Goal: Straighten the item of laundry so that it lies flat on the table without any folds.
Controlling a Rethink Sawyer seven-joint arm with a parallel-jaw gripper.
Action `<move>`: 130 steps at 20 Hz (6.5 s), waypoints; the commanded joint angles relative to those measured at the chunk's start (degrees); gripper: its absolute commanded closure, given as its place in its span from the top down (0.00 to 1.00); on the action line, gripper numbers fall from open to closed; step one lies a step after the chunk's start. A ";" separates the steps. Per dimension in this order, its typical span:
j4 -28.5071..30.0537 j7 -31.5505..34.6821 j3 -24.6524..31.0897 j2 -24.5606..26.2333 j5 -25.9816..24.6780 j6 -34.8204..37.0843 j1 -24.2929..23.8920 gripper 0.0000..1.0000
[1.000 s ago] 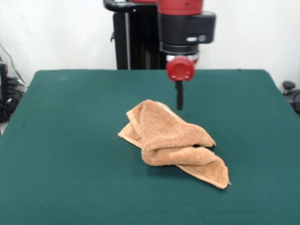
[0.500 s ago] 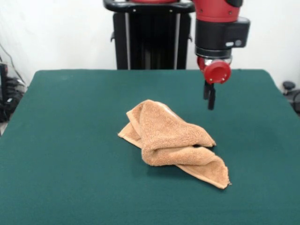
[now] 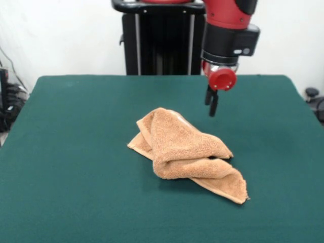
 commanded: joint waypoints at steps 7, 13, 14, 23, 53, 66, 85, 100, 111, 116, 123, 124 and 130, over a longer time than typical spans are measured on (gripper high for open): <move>-4.45 5.36 -8.33 2.23 2.06 1.88 4.25 1.00; -7.52 7.64 -15.74 3.32 3.64 7.34 10.58 1.00; -7.42 7.61 -15.93 3.45 3.76 6.72 10.70 1.00; -4.59 5.30 -12.61 3.37 2.02 -0.42 6.49 1.00; 8.20 6.06 14.14 -1.67 -3.31 -7.86 -17.39 1.00; 11.58 3.14 24.28 -2.71 -8.18 -10.32 -28.03 1.00; 10.59 8.05 25.23 0.81 -8.61 -17.93 -24.50 1.00; 5.60 2.21 21.08 6.45 -13.73 -23.90 -22.98 1.00; 2.94 1.20 17.58 8.12 -14.50 -25.78 -19.47 1.00; 2.29 1.19 17.20 8.47 -14.71 -25.97 -19.74 1.00; 2.66 1.33 17.50 6.90 -15.04 -24.07 -20.63 1.00; 2.62 1.28 17.56 6.87 -15.18 -23.92 -20.82 1.00; 2.13 0.34 16.70 6.78 -15.69 -22.97 -20.92 1.00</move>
